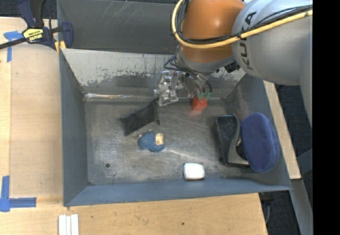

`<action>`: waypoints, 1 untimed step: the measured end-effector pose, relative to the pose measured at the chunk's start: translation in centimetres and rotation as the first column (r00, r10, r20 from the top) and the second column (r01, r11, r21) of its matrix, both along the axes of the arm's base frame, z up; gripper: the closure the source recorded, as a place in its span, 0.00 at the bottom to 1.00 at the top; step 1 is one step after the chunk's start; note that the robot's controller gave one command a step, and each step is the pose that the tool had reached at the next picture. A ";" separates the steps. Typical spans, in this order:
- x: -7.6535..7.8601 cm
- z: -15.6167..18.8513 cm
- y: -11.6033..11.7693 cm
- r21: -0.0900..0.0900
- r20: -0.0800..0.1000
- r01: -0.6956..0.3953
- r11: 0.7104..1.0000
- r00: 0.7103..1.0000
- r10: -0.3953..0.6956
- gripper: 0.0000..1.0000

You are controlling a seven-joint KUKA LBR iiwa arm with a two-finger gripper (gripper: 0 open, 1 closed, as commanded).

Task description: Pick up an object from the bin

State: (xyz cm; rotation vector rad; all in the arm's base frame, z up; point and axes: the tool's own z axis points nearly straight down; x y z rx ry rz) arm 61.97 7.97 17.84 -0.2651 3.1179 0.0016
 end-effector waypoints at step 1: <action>-0.4 -8.7 0.0 -0.002 -0.016 0.019 1.000 1.000 -0.019 1.00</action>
Offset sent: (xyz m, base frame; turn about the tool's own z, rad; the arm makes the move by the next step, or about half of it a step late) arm -0.0033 0.0008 -0.0824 0.0190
